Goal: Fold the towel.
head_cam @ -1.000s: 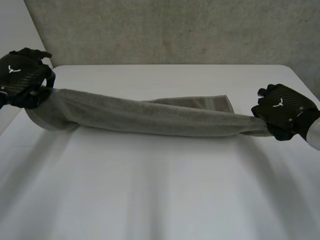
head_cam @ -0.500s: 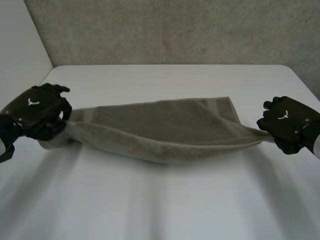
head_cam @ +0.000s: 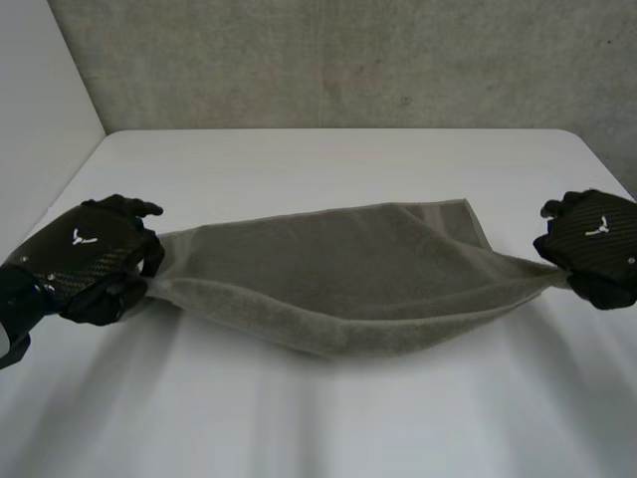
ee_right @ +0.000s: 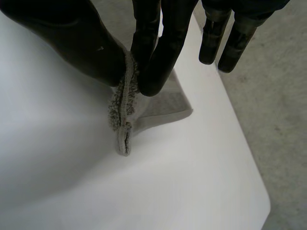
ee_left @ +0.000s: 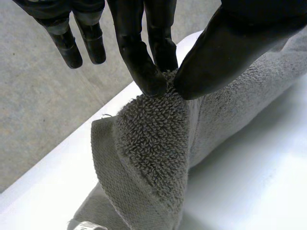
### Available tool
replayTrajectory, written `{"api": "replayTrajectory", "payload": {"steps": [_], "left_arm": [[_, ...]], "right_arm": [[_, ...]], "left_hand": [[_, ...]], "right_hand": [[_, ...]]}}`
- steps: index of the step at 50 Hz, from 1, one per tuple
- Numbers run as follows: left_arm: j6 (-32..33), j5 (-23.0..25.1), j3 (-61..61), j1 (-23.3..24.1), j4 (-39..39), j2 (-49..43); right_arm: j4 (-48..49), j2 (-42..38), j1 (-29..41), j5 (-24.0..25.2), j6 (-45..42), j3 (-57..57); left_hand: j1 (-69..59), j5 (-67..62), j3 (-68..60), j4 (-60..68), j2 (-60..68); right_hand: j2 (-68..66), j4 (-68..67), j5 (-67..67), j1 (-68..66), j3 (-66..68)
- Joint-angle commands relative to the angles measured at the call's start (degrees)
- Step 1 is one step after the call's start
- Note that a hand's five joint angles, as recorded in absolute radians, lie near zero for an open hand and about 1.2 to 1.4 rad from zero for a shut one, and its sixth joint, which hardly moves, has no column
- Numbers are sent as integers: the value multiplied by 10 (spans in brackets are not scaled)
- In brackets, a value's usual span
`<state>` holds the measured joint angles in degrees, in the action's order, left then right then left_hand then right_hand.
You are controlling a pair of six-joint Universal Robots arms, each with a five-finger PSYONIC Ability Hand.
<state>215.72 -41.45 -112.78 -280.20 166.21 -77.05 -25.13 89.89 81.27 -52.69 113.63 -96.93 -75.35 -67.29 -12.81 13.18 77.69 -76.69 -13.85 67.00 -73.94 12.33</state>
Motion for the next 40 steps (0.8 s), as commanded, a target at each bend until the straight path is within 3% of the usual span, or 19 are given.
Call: {"api": "replayTrajectory", "payload": {"steps": [1,5,9,11,13,21,28,35,40], "left_arm": [[-10,-6,51,3,32,-41],[-16,-11,87,14,58,-98],[-30,-47,150,42,88,-191],[-31,-68,175,60,100,-225],[-33,-120,221,88,123,-287],[-34,-193,291,109,178,-405],[-34,-202,317,114,221,-452],[-34,-244,325,117,288,-470],[-34,-246,323,121,309,-475]], "right_arm": [[48,-63,27,-4,19,67],[76,-150,110,-51,55,171],[78,-241,169,-107,61,281],[79,-270,178,-115,65,315],[83,-299,185,-123,67,345],[202,-403,217,-152,100,424],[337,-466,224,-208,133,441],[361,-514,229,-217,146,462],[372,-546,231,-222,159,484]], "left_hand": [[-46,-27,28,-32,23],[-46,-27,28,-32,23],[-46,-27,28,-32,23],[-46,-27,28,-32,23],[-46,-27,28,-32,23],[-46,-27,28,-32,23],[-46,-27,28,-32,23],[-46,-27,28,-32,23],[-46,-27,28,-32,23]], "right_hand": [[-33,38,30,-61,-23],[-33,38,30,-61,-23],[-33,38,30,-61,-23],[-33,38,30,-61,-23],[-33,38,30,-61,-23],[-33,38,30,-61,-23],[-33,38,30,-61,-23],[-33,38,30,-61,-23],[-33,38,30,-61,-23]]}}
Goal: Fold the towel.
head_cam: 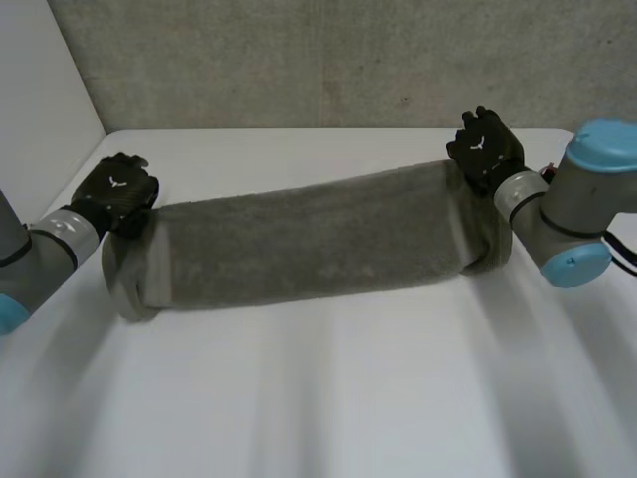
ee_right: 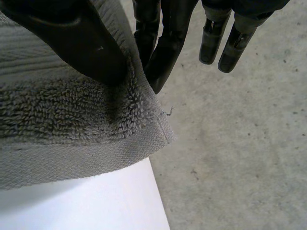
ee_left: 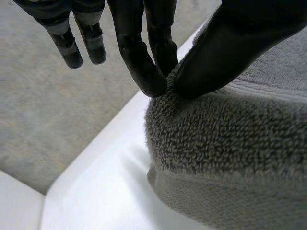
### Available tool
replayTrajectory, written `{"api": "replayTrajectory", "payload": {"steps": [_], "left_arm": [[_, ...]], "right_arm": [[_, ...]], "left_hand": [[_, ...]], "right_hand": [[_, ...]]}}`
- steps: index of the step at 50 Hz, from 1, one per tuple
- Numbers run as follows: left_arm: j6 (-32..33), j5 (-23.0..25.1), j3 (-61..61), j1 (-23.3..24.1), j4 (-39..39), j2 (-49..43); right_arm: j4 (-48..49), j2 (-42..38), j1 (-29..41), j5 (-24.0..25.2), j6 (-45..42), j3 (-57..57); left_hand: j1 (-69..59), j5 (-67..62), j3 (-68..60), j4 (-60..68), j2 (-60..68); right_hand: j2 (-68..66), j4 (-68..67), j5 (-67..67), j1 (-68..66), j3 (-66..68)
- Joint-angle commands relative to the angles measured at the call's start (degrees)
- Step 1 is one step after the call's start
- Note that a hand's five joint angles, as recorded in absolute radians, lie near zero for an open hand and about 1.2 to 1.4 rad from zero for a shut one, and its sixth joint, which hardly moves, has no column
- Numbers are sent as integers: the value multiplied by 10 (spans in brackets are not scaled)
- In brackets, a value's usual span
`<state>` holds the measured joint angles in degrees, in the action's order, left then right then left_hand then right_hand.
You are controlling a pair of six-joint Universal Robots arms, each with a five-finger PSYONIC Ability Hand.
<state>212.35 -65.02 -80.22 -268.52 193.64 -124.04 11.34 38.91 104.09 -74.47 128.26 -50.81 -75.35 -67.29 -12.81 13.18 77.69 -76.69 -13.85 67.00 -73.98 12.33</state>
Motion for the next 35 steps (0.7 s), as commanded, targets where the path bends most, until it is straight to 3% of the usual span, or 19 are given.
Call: {"api": "replayTrajectory", "payload": {"steps": [1,16,35], "left_arm": [[0,-10,-3,5,35,-5],[5,-8,7,12,79,-47],[7,-9,39,14,129,-107]], "right_arm": [[11,-44,4,-4,16,29],[71,-91,9,-1,33,61],[74,-161,10,5,32,120]], "left_hand": [[-46,-27,28,-32,23],[-46,-27,28,-32,23],[-46,-27,28,-32,23]], "right_hand": [[-33,38,30,-60,-23],[-33,38,30,-60,-23],[-33,38,30,-60,-23]]}}
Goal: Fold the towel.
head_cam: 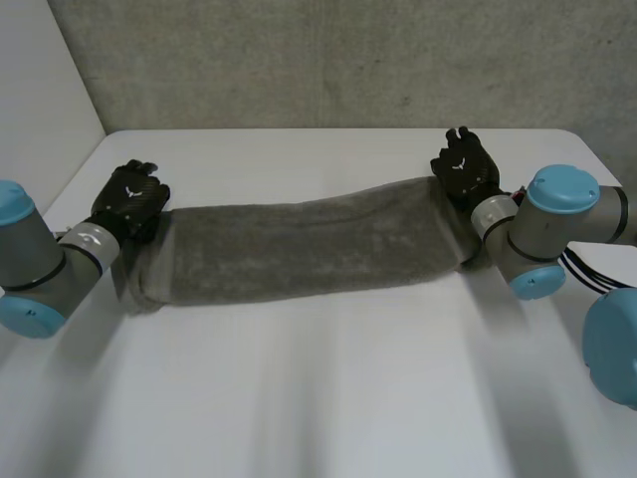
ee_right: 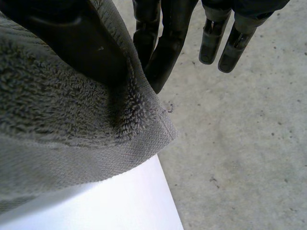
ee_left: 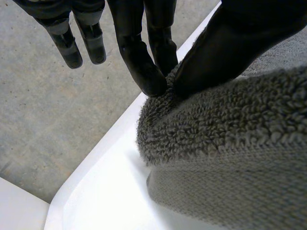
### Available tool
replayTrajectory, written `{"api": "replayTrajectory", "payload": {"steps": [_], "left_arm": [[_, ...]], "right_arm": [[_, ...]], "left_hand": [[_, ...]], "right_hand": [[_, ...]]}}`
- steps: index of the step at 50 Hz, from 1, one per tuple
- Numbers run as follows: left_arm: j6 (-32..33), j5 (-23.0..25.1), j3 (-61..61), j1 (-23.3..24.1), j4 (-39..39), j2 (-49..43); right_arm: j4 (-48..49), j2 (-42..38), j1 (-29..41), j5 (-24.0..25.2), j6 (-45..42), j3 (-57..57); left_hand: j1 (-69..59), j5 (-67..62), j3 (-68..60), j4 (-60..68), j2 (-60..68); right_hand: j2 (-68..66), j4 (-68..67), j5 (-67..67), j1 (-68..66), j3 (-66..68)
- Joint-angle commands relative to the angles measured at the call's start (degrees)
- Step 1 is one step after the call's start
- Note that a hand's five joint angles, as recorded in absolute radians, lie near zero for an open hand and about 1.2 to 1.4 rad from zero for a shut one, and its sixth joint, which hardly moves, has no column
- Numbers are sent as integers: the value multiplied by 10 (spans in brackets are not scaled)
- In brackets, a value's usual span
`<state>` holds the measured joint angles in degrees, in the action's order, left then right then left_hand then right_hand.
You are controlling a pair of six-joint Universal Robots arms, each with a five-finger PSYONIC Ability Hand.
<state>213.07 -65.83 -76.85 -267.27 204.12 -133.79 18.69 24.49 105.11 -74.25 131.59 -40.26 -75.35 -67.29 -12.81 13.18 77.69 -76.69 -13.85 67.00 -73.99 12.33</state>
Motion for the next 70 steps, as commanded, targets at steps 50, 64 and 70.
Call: {"api": "replayTrajectory", "payload": {"steps": [50,64,70], "left_arm": [[-8,-35,-246,11,-98,238],[-9,-72,-240,4,-37,191],[-7,-76,-238,3,-32,171]], "right_arm": [[-89,307,-58,-6,118,-384],[-60,235,-64,5,112,-381],[-58,224,-67,5,114,-365]], "left_hand": [[586,605,28,-32,-609],[544,563,28,-32,-567],[529,548,28,-32,-552]], "right_hand": [[698,38,-670,671,-23],[527,38,-530,500,-23],[246,38,-250,219,-23]]}}
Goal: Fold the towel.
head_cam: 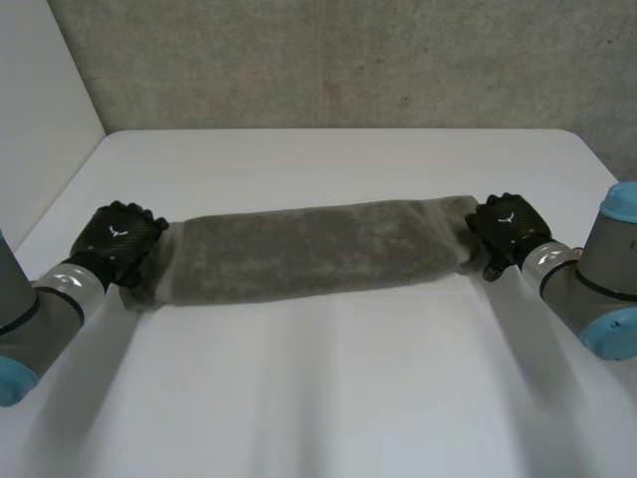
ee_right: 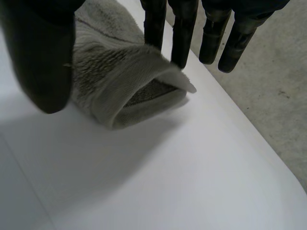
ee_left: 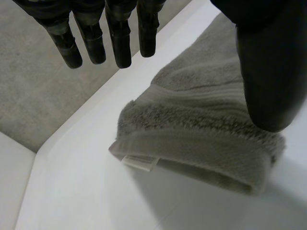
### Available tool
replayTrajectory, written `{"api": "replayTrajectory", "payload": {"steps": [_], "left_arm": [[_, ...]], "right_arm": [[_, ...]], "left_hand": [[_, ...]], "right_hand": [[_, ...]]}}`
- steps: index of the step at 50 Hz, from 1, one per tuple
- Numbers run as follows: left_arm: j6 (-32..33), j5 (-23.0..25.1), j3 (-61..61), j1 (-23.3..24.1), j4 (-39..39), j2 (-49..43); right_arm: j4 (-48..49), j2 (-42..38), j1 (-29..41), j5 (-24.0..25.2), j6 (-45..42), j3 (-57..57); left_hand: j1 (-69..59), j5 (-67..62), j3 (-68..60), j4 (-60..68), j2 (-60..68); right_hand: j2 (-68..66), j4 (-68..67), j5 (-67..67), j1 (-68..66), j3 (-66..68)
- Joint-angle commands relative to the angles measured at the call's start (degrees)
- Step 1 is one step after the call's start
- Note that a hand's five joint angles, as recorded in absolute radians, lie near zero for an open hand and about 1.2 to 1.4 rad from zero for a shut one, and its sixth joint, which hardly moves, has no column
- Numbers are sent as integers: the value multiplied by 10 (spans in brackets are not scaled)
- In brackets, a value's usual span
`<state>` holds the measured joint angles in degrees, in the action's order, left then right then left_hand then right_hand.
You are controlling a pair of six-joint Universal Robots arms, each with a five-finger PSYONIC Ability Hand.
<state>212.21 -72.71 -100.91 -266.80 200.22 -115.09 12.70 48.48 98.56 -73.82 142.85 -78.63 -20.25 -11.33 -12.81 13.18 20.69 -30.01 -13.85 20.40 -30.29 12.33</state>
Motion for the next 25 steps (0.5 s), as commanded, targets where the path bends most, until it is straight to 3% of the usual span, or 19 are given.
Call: {"api": "replayTrajectory", "payload": {"steps": [1,5,15,25], "left_arm": [[1,-7,3,-2,7,-17],[0,-8,6,-14,8,-18],[0,-9,3,-19,-1,-16],[-26,-9,-6,-8,-4,-8]], "right_arm": [[2,-15,-1,1,1,19],[7,-11,-6,7,2,19],[3,-1,-29,14,-3,3],[-2,48,-69,59,-71,-66]], "left_hand": [[-24,-13,28,-32,20],[-26,-15,28,-32,21],[-22,-12,28,-32,18],[-22,-12,28,-32,18]], "right_hand": [[-221,38,217,-218,-23],[-489,38,486,-487,-23],[-500,38,496,-497,-23],[-500,38,496,-497,-23]]}}
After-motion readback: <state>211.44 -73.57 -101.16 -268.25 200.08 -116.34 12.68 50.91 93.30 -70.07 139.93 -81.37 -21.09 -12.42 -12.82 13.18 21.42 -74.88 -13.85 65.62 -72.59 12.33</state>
